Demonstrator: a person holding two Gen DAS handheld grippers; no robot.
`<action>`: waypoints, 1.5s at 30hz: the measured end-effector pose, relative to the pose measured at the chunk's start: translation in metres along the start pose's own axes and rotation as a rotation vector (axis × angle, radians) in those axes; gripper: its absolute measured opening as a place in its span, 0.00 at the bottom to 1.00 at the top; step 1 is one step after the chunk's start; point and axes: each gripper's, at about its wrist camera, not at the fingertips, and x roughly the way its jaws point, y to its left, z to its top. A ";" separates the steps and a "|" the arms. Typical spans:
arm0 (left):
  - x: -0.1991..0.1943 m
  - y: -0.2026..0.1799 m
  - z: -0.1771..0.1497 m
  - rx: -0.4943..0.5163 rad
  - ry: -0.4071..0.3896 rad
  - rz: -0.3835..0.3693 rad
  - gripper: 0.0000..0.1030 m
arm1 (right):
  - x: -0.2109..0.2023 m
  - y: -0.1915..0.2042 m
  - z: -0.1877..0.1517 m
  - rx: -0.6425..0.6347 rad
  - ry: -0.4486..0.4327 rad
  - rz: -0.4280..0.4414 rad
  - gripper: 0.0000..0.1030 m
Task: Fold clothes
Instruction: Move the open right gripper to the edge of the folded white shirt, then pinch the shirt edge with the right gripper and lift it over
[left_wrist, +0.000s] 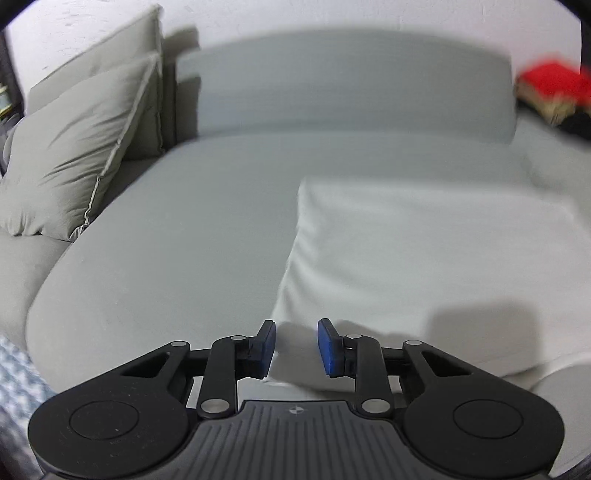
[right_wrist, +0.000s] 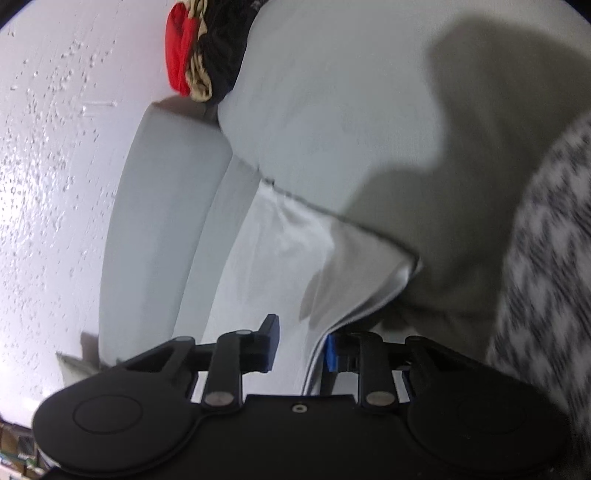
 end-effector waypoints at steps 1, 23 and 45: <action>0.004 0.002 0.000 0.007 0.011 0.004 0.28 | 0.003 0.001 0.001 -0.005 -0.009 -0.006 0.24; 0.000 0.085 -0.011 -0.380 -0.094 -0.042 0.52 | 0.018 0.198 -0.075 -0.870 -0.194 -0.128 0.04; 0.014 0.119 -0.020 -0.646 -0.023 -0.058 0.48 | 0.085 0.233 -0.251 -1.293 0.293 -0.009 0.03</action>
